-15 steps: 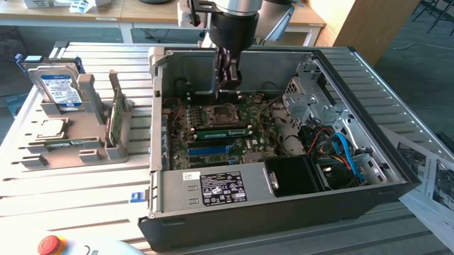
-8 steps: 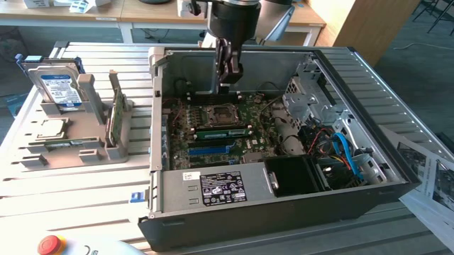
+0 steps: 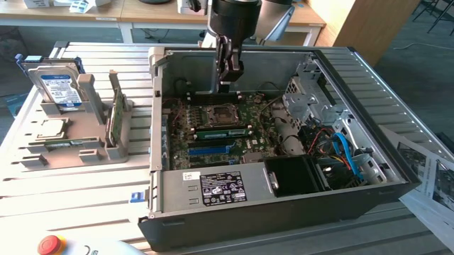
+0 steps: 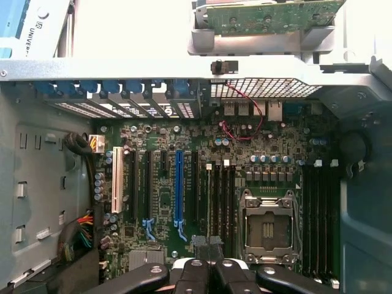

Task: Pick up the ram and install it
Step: 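Press down the ram until it locks into place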

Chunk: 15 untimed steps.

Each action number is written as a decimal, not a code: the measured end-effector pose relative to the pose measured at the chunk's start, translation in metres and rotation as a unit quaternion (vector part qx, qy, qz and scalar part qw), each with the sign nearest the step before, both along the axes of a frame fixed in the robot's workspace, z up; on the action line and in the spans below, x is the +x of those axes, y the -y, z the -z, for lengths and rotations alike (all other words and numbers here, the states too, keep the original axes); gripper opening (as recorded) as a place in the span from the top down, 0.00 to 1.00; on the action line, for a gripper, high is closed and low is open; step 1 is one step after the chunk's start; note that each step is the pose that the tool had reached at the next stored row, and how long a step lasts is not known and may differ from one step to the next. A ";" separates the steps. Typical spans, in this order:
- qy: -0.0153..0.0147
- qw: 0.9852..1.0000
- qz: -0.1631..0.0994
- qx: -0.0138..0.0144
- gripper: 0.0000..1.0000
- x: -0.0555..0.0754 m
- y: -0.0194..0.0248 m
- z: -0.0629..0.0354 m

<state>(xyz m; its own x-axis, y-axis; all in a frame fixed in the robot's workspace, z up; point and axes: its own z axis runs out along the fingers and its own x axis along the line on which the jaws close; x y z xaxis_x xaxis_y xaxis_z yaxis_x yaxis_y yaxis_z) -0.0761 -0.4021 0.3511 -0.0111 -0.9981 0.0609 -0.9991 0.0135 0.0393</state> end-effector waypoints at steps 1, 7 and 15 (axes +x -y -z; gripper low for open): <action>0.000 1.000 0.000 0.000 0.89 0.000 0.0000 0.0000; 0.000 1.000 0.000 0.000 0.89 0.000 0.0000 0.0000; 0.001 1.000 0.014 0.000 0.89 0.000 0.0000 0.0000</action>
